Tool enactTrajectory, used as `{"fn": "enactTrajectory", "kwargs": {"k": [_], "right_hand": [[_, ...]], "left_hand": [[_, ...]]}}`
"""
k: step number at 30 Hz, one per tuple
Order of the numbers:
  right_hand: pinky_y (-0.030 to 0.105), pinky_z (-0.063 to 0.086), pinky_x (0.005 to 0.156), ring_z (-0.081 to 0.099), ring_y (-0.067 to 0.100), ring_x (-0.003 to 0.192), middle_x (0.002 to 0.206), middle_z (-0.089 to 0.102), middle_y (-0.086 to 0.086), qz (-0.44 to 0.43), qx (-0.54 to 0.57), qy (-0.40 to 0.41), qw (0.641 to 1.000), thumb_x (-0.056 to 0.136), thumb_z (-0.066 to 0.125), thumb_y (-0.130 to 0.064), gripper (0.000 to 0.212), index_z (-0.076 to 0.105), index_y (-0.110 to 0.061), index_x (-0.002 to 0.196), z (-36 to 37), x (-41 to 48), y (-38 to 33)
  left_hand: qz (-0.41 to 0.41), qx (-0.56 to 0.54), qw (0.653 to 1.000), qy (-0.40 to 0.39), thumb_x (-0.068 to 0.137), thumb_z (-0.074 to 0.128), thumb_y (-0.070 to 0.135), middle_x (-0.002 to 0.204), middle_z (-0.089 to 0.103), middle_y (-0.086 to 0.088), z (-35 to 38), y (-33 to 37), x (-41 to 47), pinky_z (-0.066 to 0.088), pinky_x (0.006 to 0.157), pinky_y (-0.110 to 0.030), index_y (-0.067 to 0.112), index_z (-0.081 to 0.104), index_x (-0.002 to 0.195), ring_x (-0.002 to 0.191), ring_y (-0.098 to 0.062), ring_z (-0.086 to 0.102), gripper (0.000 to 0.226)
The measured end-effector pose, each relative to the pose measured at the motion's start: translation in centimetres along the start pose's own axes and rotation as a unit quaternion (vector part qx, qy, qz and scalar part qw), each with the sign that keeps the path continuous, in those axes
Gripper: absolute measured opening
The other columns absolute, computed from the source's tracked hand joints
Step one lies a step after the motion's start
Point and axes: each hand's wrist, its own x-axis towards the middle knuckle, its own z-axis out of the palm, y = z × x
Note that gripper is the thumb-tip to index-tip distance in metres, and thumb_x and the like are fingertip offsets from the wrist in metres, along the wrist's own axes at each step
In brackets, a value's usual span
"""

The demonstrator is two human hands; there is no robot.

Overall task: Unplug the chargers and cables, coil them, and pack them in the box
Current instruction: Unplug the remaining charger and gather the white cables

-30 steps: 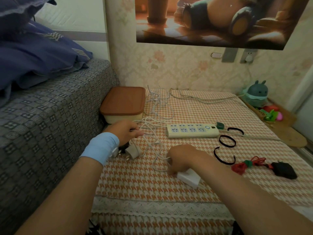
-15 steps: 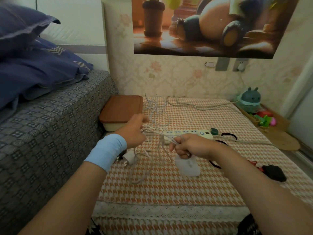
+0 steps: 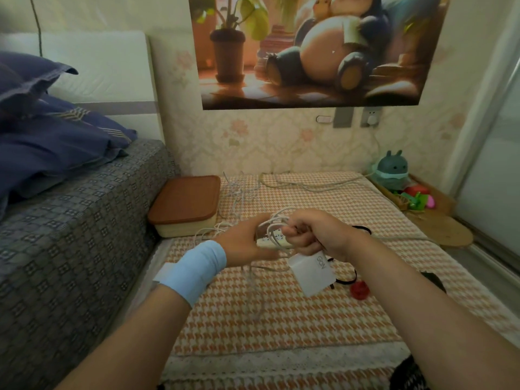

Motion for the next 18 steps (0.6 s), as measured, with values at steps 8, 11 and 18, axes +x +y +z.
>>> {"fn": "enactTrajectory", "kwargs": {"k": [8, 11, 18], "right_hand": [[0.019, 0.019, 0.042, 0.020, 0.007, 0.047, 0.060, 0.031, -0.006, 0.018, 0.124, 0.056, 0.991, 0.110, 0.036, -0.024, 0.028, 0.044, -0.021, 0.083, -1.2, -0.6, 0.0], [0.025, 0.029, 0.052, 0.025, 0.011, 0.052, 0.057, 0.034, -0.004, 0.037, 0.102, 0.047, 0.993, 0.110, 0.036, -0.023, 0.033, 0.045, -0.014, 0.080, -1.7, -0.5, 0.7], [0.025, 0.047, 0.064, 0.053, 0.016, 0.059, 0.057, 0.046, 0.000, 0.052, 0.059, 0.052, 0.996, 0.109, 0.040, -0.019, 0.032, 0.059, -0.003, 0.090, -1.9, -0.2, 1.4]], "left_hand": [[-0.007, -0.135, 0.991, 0.020, 0.086, 0.073, 0.019, 0.066, 0.067, -0.003, 0.8, 1.3, 0.4, 0.055, 0.072, -0.035, 0.016, 0.069, 0.081, 0.065, -0.018, 0.063, 0.007], [-0.083, -0.054, 0.995, -0.033, 0.081, 0.078, 0.029, 0.063, 0.067, 0.003, -0.3, 0.9, 0.3, 0.052, 0.063, -0.026, 0.015, 0.071, 0.087, 0.060, -0.013, 0.062, 0.017], [-0.173, 0.119, 0.965, -0.154, 0.075, 0.076, 0.053, 0.090, 0.075, 0.006, -2.3, -0.4, -0.4, 0.050, 0.067, -0.023, 0.025, 0.077, 0.093, 0.073, -0.009, 0.064, 0.033]]}}
